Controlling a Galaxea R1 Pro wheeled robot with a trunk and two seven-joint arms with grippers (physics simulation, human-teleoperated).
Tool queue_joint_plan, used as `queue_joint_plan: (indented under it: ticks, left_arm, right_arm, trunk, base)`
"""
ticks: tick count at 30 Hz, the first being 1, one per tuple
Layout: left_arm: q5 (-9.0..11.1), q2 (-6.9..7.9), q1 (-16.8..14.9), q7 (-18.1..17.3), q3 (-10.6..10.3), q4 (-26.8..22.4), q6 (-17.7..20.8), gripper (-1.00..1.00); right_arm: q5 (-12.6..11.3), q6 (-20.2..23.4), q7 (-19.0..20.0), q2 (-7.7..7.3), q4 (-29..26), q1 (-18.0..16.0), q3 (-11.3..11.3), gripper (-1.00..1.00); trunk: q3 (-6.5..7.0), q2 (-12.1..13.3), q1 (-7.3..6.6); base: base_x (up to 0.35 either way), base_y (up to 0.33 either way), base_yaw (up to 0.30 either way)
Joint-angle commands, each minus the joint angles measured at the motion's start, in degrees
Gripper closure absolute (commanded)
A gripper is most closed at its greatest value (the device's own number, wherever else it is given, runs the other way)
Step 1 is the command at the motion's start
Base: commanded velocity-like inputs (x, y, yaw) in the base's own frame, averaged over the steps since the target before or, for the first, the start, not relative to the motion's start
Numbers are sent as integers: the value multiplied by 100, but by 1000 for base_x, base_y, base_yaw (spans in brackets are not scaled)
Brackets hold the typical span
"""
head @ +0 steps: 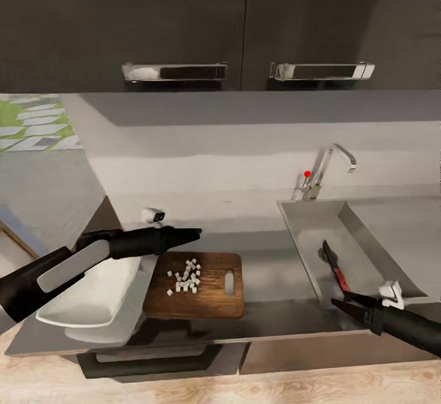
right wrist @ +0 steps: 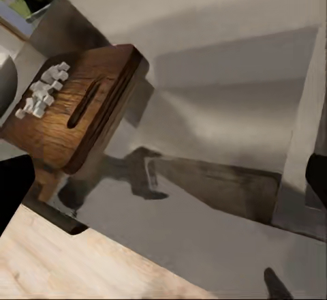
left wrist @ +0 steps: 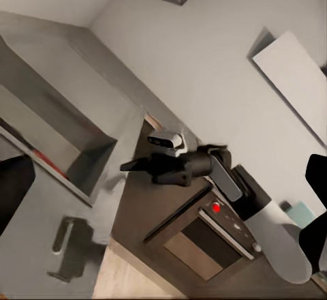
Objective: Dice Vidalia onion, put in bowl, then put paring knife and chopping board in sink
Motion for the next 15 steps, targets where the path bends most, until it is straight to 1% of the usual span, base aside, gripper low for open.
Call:
queue_joint_plan:
  ticks: [1,3,5,10,15]
  left_arm:
    - [61,6,-10,-4,-16,0,42,-100]
    - [61,14,-10,-5,-16,0,42,-100]
    - [61,34,-10,-8,-16,0,37,-100]
    - [67,57,-10,-23,-16,-1,35,-100]
    - [69,57,-10,-27,-16,-2,42,-100]
  right_arm:
    - [64,-3,12,3,-3,-5,50,-100]
    - [174,-40,12,1,2,-5,116,-100]
    - [214,-55,21,-2,-9,-5,151,-100]
    - [212,-67,49,-5,-40,-5,157,-100]
    - [169,-46,254,-5,-44,-5,147,-100]
  trunk:
    - [-12,-13,1]
    - [-12,-13,1]
    - [-12,-13,1]
    - [-12,-13,1]
    - [-12,-13,1]
  base:
    - [-278,186,0]
    - [-278,186,0]
    - [-278,186,0]
    - [-278,186,0]
    - [-277,187,0]
